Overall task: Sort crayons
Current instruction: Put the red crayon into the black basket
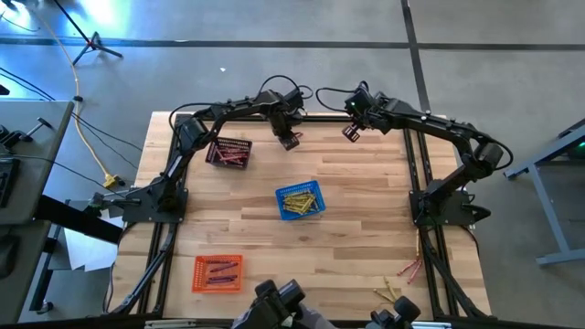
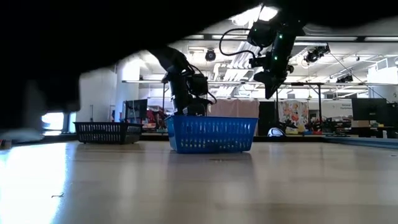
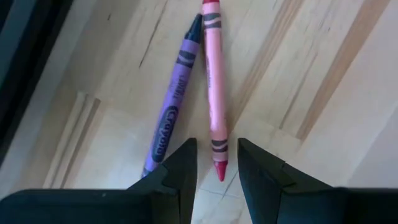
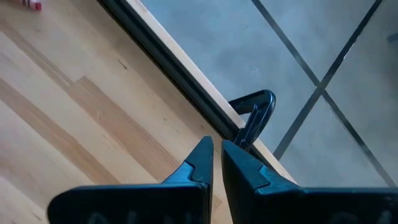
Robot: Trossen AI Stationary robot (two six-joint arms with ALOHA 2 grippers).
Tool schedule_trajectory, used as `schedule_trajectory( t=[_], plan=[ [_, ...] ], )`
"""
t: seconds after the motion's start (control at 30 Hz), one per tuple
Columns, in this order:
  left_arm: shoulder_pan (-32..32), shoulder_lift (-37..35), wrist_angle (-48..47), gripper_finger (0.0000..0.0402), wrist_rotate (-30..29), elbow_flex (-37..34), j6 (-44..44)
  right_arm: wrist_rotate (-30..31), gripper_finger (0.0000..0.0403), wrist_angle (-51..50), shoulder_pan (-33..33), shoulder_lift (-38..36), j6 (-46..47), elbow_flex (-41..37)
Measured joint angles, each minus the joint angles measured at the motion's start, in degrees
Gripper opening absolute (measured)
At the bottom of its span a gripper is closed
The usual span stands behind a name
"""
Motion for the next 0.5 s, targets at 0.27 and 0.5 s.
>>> schedule_trajectory(
  t=[0.27, 0.5],
  plan=[
    [0.03, -0.04, -0.33, 0.0103, 0.92, -0.33, 1.51, -0.38, 0.0016, 0.28, 0.0, 0.0, 0.0, 0.0],
    [-0.35, -0.04, -0.57, 0.0063, -0.03, -0.35, 1.72, -0.5, 0.0016, 0.28, 0.02, 0.0, 0.0, 0.0]
  ],
)
